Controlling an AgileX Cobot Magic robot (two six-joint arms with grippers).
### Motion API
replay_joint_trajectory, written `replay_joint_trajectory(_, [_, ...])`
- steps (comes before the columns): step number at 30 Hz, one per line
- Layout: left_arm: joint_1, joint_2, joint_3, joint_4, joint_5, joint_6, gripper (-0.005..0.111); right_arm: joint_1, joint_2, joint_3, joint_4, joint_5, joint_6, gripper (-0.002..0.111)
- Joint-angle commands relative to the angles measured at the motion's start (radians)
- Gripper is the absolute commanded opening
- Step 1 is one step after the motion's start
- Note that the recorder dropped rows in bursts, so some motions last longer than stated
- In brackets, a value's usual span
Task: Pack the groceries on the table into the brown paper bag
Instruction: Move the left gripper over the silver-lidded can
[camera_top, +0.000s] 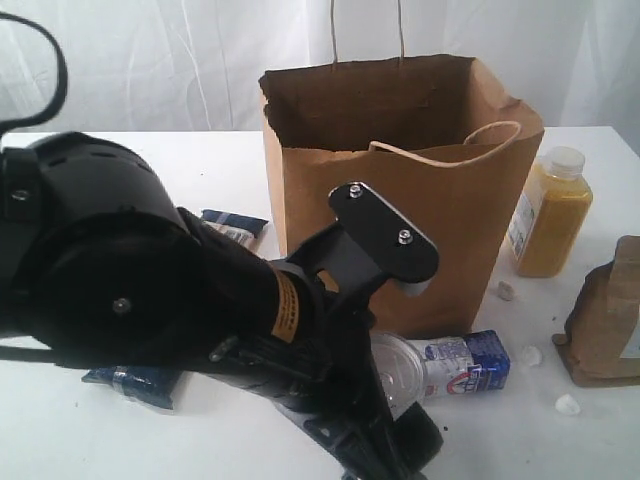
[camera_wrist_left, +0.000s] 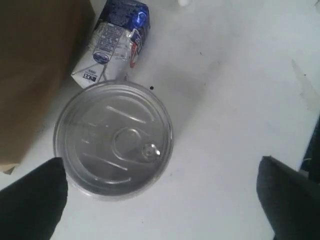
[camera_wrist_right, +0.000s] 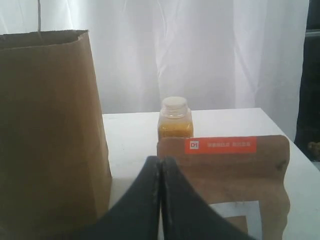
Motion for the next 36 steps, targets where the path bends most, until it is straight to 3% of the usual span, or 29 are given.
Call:
replay_joint_trajectory(1, [-0.010, 0.013, 0.006, -0.001, -0.045, 0.006, 0.105, -0.006, -0.004, 0.005, -0.005, -0.006, 0.003, 0.000])
replay_joint_trajectory(36, [-0.007, 0.154, 0.006, 0.165, -0.116, -0.004, 0.105, -0.006, -0.004, 0.005, -0.005, -0.006, 0.003, 0.000])
